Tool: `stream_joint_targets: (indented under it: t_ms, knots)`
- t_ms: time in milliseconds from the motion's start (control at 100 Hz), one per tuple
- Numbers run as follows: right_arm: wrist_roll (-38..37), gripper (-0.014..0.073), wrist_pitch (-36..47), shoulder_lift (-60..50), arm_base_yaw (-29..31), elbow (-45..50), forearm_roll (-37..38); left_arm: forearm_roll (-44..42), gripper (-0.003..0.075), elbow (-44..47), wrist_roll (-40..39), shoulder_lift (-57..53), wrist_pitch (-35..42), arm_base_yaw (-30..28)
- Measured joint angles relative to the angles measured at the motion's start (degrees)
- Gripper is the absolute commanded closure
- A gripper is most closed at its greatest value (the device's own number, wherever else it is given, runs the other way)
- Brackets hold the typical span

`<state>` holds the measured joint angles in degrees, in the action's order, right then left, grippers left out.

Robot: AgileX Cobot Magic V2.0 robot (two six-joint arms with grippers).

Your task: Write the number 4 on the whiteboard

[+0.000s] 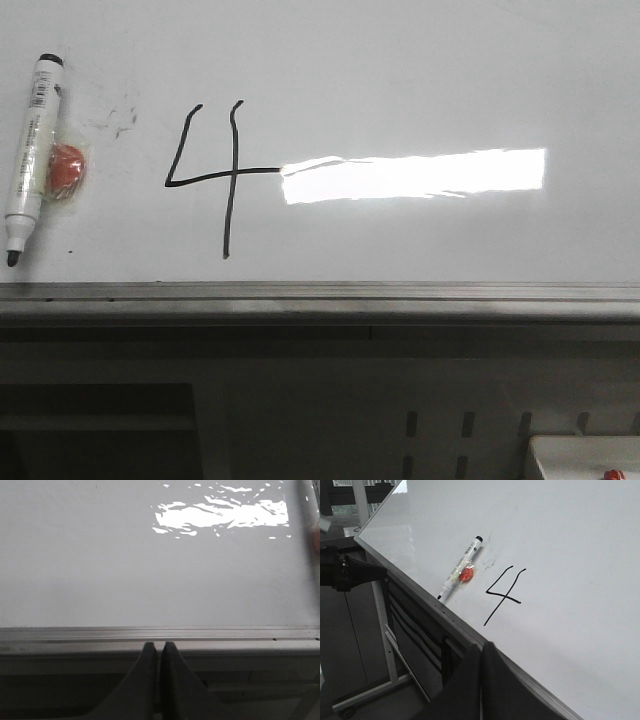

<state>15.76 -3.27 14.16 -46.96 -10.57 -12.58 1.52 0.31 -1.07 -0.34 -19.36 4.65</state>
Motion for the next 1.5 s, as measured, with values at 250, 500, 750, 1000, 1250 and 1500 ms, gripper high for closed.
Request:
stream_joint_targets:
  t_ms: [250, 500, 750, 1000, 1250, 1500]
  knots:
    - [0.0, 0.0658, 0.0, 0.0, 0.0, 0.0, 0.0, 0.1, 0.0741, 0.0, 0.1, 0.0, -0.1, 0.0]
    - [0.0, 0.0658, 0.0, 0.0, 0.0, 0.0, 0.0, 0.1, 0.0741, 0.0, 0.2, 0.0, -0.1, 0.0]
    - [0.0, 0.0658, 0.8, 0.0, 0.0, 0.0, 0.0, 0.1, 0.0741, 0.0, 0.2, 0.0, -0.1, 0.0]
    - [-3.4, 0.0658, 3.3, 0.0, 2.4, 1.2, 8.4, 0.1, 0.0741, 0.0, 0.2, 0.0, -0.1, 0.0]
    - [-6.5, 0.0658, 12.1, 0.0, 16.9, 9.1, 15.5, 0.1, 0.0741, 0.0, 0.2, 0.0, -0.1, 0.0]
    - [-11.4, 0.0658, 2.7, -8.2, 35.0, 11.2, 15.7, 0.1, 0.0741, 0.0, 0.2, 0.0, -0.1, 0.0]
